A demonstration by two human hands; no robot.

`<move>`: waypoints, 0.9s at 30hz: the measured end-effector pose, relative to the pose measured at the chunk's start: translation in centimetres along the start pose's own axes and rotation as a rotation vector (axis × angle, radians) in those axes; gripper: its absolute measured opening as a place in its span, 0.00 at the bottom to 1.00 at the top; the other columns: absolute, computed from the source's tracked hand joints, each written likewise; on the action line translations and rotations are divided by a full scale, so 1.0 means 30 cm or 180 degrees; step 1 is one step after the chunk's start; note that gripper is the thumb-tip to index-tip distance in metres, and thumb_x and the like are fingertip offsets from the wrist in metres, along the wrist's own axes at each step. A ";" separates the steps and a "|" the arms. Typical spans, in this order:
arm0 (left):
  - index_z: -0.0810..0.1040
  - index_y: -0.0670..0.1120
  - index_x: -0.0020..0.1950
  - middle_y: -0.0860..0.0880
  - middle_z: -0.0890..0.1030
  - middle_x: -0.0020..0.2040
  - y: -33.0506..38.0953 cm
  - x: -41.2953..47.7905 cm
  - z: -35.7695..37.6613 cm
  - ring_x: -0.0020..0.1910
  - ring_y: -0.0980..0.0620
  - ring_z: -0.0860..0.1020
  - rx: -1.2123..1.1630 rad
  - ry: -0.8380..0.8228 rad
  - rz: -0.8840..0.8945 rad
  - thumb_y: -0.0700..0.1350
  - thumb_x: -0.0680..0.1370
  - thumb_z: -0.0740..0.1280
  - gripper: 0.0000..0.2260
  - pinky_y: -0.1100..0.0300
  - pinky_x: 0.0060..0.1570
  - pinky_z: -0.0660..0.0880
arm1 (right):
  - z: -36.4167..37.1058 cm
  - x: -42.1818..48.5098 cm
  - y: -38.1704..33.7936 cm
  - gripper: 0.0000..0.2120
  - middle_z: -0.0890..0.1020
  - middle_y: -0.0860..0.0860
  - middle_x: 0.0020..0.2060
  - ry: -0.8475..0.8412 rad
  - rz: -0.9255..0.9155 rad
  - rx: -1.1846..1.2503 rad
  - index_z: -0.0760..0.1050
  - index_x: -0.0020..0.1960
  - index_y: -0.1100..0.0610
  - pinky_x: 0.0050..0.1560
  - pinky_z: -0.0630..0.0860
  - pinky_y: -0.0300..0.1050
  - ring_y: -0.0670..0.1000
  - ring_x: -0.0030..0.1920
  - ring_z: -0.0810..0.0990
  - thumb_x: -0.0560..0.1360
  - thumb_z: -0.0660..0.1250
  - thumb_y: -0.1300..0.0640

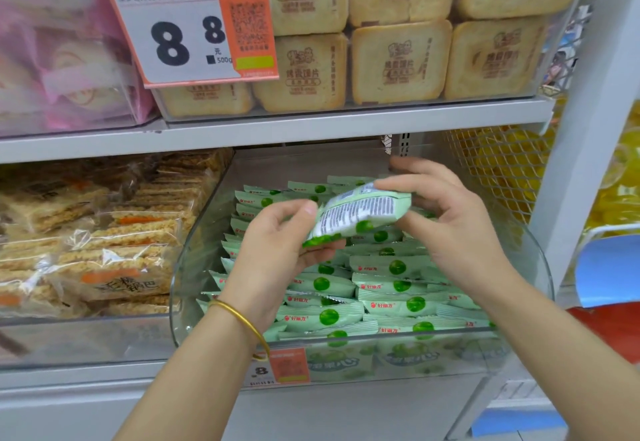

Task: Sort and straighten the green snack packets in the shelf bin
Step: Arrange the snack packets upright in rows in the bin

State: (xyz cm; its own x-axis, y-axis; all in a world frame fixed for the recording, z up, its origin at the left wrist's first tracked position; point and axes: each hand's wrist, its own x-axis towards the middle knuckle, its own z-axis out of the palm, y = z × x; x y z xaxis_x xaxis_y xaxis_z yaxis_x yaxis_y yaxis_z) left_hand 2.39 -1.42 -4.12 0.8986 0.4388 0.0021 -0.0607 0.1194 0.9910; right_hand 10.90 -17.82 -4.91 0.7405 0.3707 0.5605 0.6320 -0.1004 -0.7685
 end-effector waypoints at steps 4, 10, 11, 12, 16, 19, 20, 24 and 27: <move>0.74 0.48 0.57 0.48 0.79 0.56 -0.016 0.039 0.000 0.50 0.55 0.79 0.1486 0.0472 0.0874 0.44 0.82 0.55 0.09 0.60 0.51 0.74 | -0.021 0.020 0.011 0.04 0.79 0.42 0.40 0.0493 0.0025 -0.0366 0.78 0.44 0.48 0.42 0.69 0.32 0.37 0.41 0.75 0.72 0.71 0.57; 0.79 0.48 0.57 0.50 0.76 0.61 -0.068 0.082 -0.014 0.64 0.50 0.69 0.3687 0.0012 0.1288 0.42 0.78 0.64 0.09 0.62 0.62 0.61 | -0.027 0.026 0.038 0.06 0.80 0.41 0.40 0.0262 0.0208 -0.0841 0.79 0.50 0.51 0.40 0.70 0.35 0.40 0.38 0.75 0.73 0.69 0.55; 0.79 0.48 0.55 0.50 0.76 0.60 -0.073 0.085 -0.013 0.64 0.49 0.69 0.3766 -0.0013 0.1273 0.43 0.78 0.65 0.08 0.60 0.62 0.62 | -0.026 0.027 0.040 0.08 0.80 0.41 0.42 0.0180 0.0205 -0.0952 0.79 0.53 0.52 0.42 0.70 0.34 0.41 0.41 0.76 0.74 0.69 0.56; 0.80 0.49 0.54 0.50 0.76 0.60 -0.076 0.089 -0.011 0.63 0.48 0.69 0.3817 -0.0015 0.1254 0.44 0.78 0.65 0.07 0.59 0.62 0.62 | -0.025 0.029 0.042 0.10 0.80 0.41 0.45 0.0108 0.0190 -0.1057 0.79 0.55 0.53 0.44 0.69 0.33 0.42 0.44 0.76 0.74 0.69 0.56; 0.80 0.49 0.53 0.51 0.73 0.64 -0.081 0.092 -0.005 0.66 0.47 0.65 0.3931 -0.0002 0.1146 0.45 0.78 0.65 0.06 0.58 0.62 0.60 | -0.023 0.035 0.034 0.12 0.79 0.43 0.49 -0.0112 -0.0078 -0.1453 0.79 0.58 0.56 0.52 0.71 0.39 0.44 0.49 0.76 0.75 0.68 0.59; 0.79 0.49 0.53 0.51 0.72 0.65 -0.081 0.090 0.000 0.66 0.47 0.62 0.3932 0.0020 0.1036 0.44 0.77 0.66 0.06 0.58 0.61 0.60 | -0.024 0.045 0.023 0.13 0.81 0.50 0.55 -0.0290 -0.0181 -0.1713 0.78 0.61 0.57 0.55 0.70 0.42 0.50 0.55 0.77 0.76 0.66 0.59; 0.79 0.49 0.51 0.51 0.72 0.65 -0.081 0.091 0.002 0.66 0.47 0.62 0.3927 0.0038 0.1030 0.44 0.77 0.66 0.05 0.58 0.60 0.60 | -0.028 0.049 0.022 0.14 0.81 0.52 0.56 -0.0329 -0.0202 -0.1753 0.78 0.61 0.58 0.55 0.69 0.41 0.51 0.56 0.77 0.76 0.66 0.59; 0.78 0.48 0.48 0.51 0.72 0.63 -0.087 0.095 0.003 0.65 0.46 0.62 0.3969 0.0090 0.1018 0.43 0.77 0.66 0.02 0.58 0.59 0.60 | -0.057 0.067 0.024 0.14 0.81 0.53 0.55 -0.0489 -0.0226 -0.1793 0.78 0.61 0.59 0.55 0.67 0.36 0.52 0.56 0.78 0.76 0.67 0.60; 0.78 0.48 0.48 0.50 0.72 0.63 -0.092 0.098 0.002 0.64 0.45 0.63 0.4024 0.0093 0.1053 0.43 0.77 0.65 0.03 0.57 0.59 0.61 | -0.042 0.065 0.031 0.13 0.82 0.52 0.55 -0.0794 -0.0289 -0.1847 0.79 0.60 0.57 0.59 0.72 0.45 0.52 0.56 0.79 0.76 0.67 0.60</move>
State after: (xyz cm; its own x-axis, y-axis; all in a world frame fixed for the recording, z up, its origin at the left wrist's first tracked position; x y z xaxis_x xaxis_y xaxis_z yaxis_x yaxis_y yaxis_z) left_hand 5.24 -0.51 -6.84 0.9092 0.3070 0.2813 0.1867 -0.9044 0.3837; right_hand 13.24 -18.35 -4.15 0.6468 0.5982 0.4731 0.7626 -0.5162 -0.3898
